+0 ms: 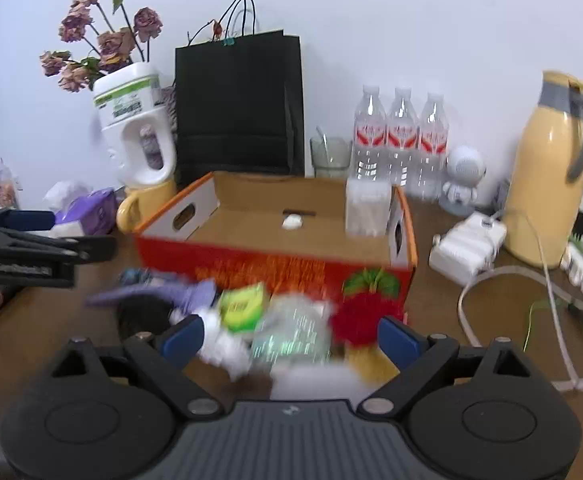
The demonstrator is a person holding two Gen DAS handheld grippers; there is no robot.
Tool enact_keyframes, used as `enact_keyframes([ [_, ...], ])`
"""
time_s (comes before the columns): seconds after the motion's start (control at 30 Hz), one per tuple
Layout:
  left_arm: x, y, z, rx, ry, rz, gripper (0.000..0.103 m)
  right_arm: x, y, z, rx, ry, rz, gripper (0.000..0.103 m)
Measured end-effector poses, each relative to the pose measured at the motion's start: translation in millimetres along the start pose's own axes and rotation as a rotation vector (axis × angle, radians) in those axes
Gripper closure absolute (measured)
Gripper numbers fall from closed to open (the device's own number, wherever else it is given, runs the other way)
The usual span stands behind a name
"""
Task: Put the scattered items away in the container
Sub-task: 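Withdraw both grippers from the box back toward the table items, then grasp the purple cloth pouch with the left gripper while the right grasps white tissue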
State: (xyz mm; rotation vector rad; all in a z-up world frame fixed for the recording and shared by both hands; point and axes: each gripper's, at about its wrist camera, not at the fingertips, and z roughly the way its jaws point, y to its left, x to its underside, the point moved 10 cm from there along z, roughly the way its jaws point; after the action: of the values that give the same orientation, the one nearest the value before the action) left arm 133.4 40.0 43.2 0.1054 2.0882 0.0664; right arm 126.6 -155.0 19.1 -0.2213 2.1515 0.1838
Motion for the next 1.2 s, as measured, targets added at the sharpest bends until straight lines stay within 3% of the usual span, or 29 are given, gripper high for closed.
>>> enact_keyframes([
  [0.23,62,40,-32,0.012,0.078,-0.07,0.0,42,-5,-19,-0.053,0.007,0.066,0.009],
  [0.43,112,56,-38,0.006,0.154,-0.076,0.0,54,-12,-22,-0.043,0.003,0.072,0.009],
  [0.53,125,58,-33,0.019,0.182,-0.125,0.0,63,-16,-14,-0.024,0.044,0.08,0.009],
  [0.67,126,47,-31,0.043,0.192,-0.147,0.0,75,-12,-6,-0.02,0.074,0.089,0.009],
  [0.9,122,2,-21,0.132,0.204,-0.08,0.0,82,-9,-5,-0.027,0.066,0.101,0.009],
  [1.0,121,-16,-15,0.171,0.204,-0.102,0.0,87,-9,-6,-0.016,0.057,0.094,0.009],
  [1.1,120,-32,-9,0.175,0.21,-0.143,0.0,96,-9,-5,0.025,0.066,0.073,0.011],
  [1.2,114,-39,-9,0.132,0.173,-0.128,0.0,99,-6,-10,0.061,0.04,0.035,0.012],
])
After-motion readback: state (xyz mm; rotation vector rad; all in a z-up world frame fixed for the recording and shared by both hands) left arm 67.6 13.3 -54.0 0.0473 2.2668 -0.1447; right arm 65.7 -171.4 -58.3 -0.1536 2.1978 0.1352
